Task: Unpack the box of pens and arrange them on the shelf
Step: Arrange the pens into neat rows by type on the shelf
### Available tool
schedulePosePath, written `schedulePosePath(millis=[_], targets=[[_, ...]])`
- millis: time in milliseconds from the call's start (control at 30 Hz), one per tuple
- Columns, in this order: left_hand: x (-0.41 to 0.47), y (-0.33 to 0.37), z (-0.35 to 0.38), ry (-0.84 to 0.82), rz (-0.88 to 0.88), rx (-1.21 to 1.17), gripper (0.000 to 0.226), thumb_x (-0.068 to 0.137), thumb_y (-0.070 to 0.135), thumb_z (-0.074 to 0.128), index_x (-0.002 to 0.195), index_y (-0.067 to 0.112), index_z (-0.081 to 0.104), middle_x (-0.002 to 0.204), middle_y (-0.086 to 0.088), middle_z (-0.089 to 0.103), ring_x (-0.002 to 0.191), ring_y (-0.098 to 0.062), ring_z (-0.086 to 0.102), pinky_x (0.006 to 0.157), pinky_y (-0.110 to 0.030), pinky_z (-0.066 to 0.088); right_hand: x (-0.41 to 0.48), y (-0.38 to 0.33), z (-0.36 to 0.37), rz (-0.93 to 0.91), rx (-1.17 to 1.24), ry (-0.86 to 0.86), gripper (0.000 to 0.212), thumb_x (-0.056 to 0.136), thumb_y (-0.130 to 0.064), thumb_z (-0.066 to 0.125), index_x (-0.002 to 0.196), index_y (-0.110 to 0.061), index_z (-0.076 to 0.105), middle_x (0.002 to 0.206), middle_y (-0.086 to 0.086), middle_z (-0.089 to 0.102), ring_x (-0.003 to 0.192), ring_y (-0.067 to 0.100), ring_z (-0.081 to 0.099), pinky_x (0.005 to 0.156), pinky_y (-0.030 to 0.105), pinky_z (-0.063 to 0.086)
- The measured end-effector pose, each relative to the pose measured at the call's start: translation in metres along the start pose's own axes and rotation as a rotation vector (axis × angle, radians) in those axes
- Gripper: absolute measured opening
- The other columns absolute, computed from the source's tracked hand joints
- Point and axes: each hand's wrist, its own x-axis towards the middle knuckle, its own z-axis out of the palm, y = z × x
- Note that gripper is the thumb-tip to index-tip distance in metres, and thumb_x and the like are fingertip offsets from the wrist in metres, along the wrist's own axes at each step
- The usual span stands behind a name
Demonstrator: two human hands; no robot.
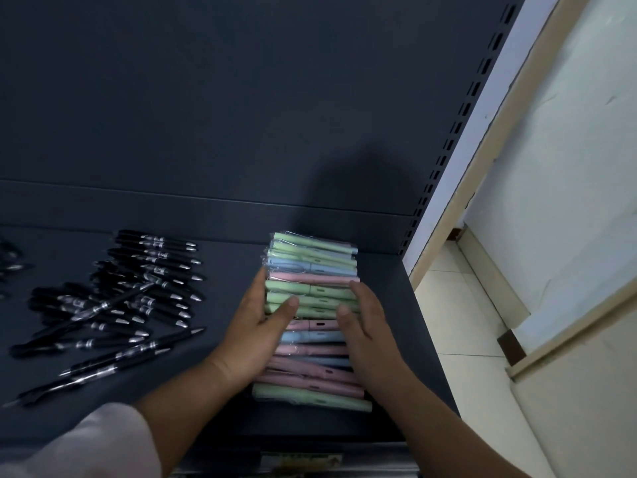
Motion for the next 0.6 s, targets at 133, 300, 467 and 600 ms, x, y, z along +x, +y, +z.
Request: schedulePosePath(millis=[133, 300, 467, 600], targets=[[-0.004, 0.001, 0.001, -0.026, 0.019, 0.036, 0.073, 0.092, 0.035, 0.054, 0.151, 0.03, 0.011, 0.155, 0.013, 0.017, 0.133, 0.004, 0.017, 0.108, -0.019, 0.017, 0.002, -0.002, 0.01, -0.018, -0.002, 0.038, 0.053, 0.099, -0.035, 0.042, 0.148, -0.023, 0.025, 0.156, -0.007, 0.016, 0.138, -0.002, 0.015, 0.108, 0.013, 0.012], [0.0, 0.001, -0.004, 0.038, 0.051, 0.058, 0.074, 0.091, 0.031, 0.058, 0.151, 0.029, 0.014, 0.157, 0.01, 0.019, 0.141, -0.001, 0.015, 0.118, -0.027, 0.014, 0.008, -0.004, 0.0, -0.02, -0.045, 0.098, 0.053, 0.099, -0.034, 0.043, 0.148, -0.025, 0.027, 0.158, -0.007, 0.01, 0.141, 0.0, 0.01, 0.106, 0.015, 0.01], [-0.005, -0.002, 0.002, 0.018, 0.058, 0.098, 0.072, 0.092, 0.023, 0.059, 0.149, 0.031, 0.018, 0.157, 0.012, 0.016, 0.142, 0.0, 0.012, 0.116, -0.023, 0.012, 0.026, -0.007, -0.001, -0.019, -0.083, -0.04, 0.052, 0.102, -0.031, 0.037, 0.151, -0.026, 0.021, 0.16, -0.008, 0.0, 0.143, 0.001, 0.003, 0.107, 0.014, 0.004], [-0.009, -0.006, 0.007, 0.06, 0.04, 0.057, 0.074, 0.089, 0.013, 0.062, 0.148, 0.031, 0.022, 0.155, 0.011, 0.024, 0.142, -0.01, 0.024, 0.117, -0.029, 0.02, 0.02, -0.002, 0.007, -0.053, -0.222, -0.075, 0.052, 0.101, -0.026, 0.038, 0.151, -0.018, 0.025, 0.16, -0.003, 0.003, 0.145, 0.006, 0.007, 0.105, 0.01, 0.007]])
